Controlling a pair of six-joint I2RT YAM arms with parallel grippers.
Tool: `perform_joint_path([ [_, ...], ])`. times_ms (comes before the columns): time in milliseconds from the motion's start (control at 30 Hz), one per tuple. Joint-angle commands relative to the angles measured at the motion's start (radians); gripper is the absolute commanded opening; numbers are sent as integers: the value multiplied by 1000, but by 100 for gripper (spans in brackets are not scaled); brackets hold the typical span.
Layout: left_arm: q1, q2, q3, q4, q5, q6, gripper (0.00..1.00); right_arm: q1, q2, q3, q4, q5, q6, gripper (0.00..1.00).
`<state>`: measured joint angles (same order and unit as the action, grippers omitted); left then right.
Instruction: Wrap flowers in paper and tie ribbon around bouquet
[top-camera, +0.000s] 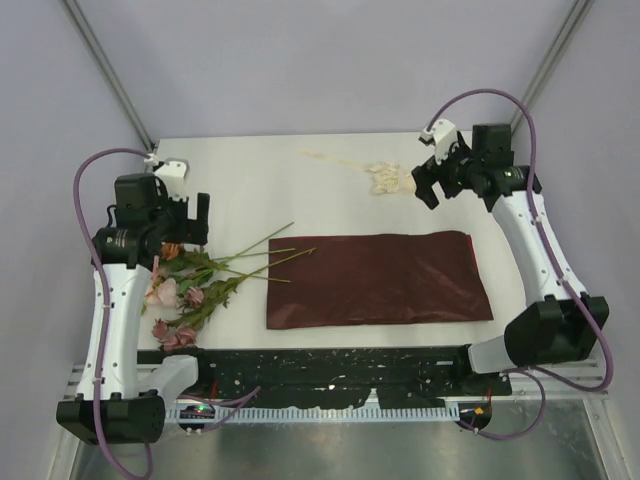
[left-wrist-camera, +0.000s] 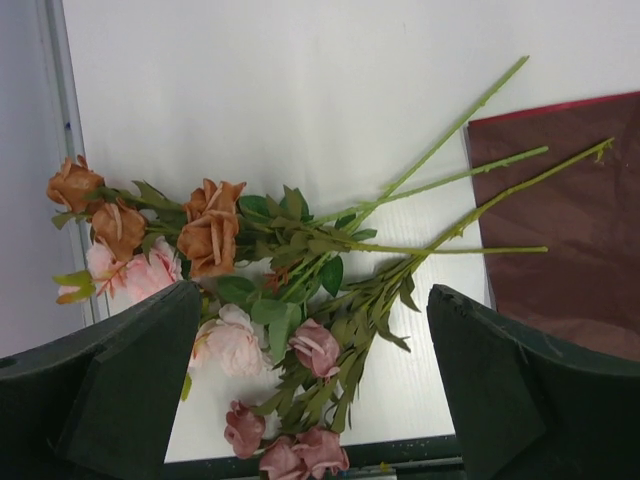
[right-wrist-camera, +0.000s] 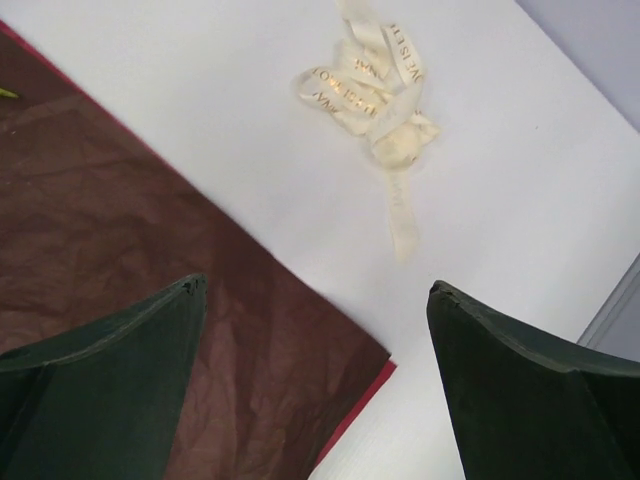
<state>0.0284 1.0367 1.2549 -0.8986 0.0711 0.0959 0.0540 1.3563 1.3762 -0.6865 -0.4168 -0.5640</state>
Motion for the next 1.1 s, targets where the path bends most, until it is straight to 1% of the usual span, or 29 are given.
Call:
perform_joint_path([
  [0,4,-4,64,-85,-16,54,100,82,191,203,-22,150,-117,95],
  [100,5,-20,64,-123,-56,76,100,124,407,384,-36,280,-164,95],
  [133,4,-29,58,-129,-62,85,100,138,443,415,-41,306,-177,95],
  [167,4,-41,51,-134,-62,90,100,145,516,482,-47,347,-198,95],
  [200,5,-52,38,-137,-62,94,100,153,585,510,-50,361,-207,96],
  [233,4,-61,29,-140,-62,96,100,158,615,570,-51,387,-227,96],
  [267,4,-72,18,-144,-62,97,100,164,674,601,-54,394,-235,95],
  [400,5,-98,-15,-160,-62,99,100,171,823,748,-58,414,-280,96],
  [433,5,-99,-23,-161,-92,94,100,173,849,771,-56,414,-286,96],
  [467,5,-102,-28,-167,-97,93,100,179,892,808,-53,453,-290,95],
  [533,5,-107,-37,-174,-111,88,100,188,958,852,-44,484,-298,96],
  [667,5,-112,-41,-183,-120,87,100,201,1049,925,-13,504,-306,95],
  [767,5,-115,-43,-184,-129,84,100,213,1090,942,11,492,-304,95],
  [933,5,-121,-48,-189,-131,73,100,233,1133,946,28,434,-271,96],
  [1067,4,-125,-43,-195,-142,79,100,231,1165,972,-5,380,-225,95],
])
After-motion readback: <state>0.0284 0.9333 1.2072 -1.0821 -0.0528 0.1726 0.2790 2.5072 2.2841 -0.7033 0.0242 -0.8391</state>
